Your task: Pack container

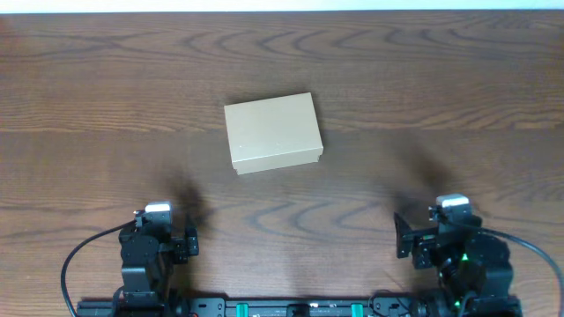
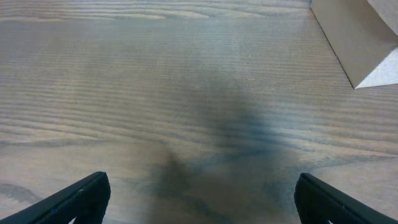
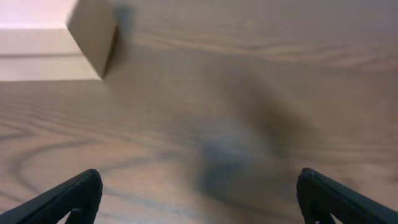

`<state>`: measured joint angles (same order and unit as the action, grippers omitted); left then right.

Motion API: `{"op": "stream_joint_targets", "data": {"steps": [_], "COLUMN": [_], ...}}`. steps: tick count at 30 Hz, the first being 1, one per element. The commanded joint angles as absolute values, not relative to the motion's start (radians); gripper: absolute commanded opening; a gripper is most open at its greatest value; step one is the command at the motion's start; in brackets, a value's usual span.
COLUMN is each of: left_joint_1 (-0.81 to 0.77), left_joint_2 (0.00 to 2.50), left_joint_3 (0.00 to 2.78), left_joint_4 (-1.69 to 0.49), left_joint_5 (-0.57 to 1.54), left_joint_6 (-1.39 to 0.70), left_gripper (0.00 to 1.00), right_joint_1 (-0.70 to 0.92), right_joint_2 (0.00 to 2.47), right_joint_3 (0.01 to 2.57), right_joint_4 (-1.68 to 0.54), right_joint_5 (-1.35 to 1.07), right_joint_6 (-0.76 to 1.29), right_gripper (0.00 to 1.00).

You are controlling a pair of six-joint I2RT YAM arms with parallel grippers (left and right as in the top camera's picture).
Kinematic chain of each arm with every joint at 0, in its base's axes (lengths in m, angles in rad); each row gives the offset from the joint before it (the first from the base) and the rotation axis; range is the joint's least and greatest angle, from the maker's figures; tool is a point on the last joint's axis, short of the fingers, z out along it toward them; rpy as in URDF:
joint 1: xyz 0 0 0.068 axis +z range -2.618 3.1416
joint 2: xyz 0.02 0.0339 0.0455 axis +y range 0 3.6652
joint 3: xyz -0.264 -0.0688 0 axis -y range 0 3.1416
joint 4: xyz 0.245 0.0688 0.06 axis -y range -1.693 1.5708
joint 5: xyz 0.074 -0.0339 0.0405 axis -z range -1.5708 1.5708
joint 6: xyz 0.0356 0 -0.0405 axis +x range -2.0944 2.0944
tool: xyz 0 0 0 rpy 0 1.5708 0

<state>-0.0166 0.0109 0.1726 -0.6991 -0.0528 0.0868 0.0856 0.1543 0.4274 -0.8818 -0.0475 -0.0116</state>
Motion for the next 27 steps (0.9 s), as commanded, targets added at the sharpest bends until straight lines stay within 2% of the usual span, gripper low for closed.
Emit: {"op": "stream_joint_targets", "data": {"steps": [1,5,10,27], "left_joint_1": [-0.012,-0.012,-0.012,-0.012], "left_joint_2": [0.004,0.004,0.004,0.004], "left_joint_3": [0.160,0.160,0.160,0.160], "left_joint_4": [-0.703,-0.703,-0.703,-0.703], "left_joint_5": [-0.059,-0.059,-0.059,-0.059], "left_joint_6": [0.101,0.101,0.101,0.101], "left_gripper": [0.96,0.95,0.95,0.95], "right_joint_1": [0.060,0.053,0.054,0.054], "right_joint_2": [0.091,0.018,0.005,0.006], "right_joint_3": [0.360,0.267,0.202,0.196], "right_joint_4": [-0.867,-0.863,-0.864,-0.860], "right_joint_5": [-0.033,-0.030,-0.035,-0.033], "right_joint_6": [0.007,0.098,0.101,0.104], "right_gripper": [0.99,0.99,0.99,0.99]}}
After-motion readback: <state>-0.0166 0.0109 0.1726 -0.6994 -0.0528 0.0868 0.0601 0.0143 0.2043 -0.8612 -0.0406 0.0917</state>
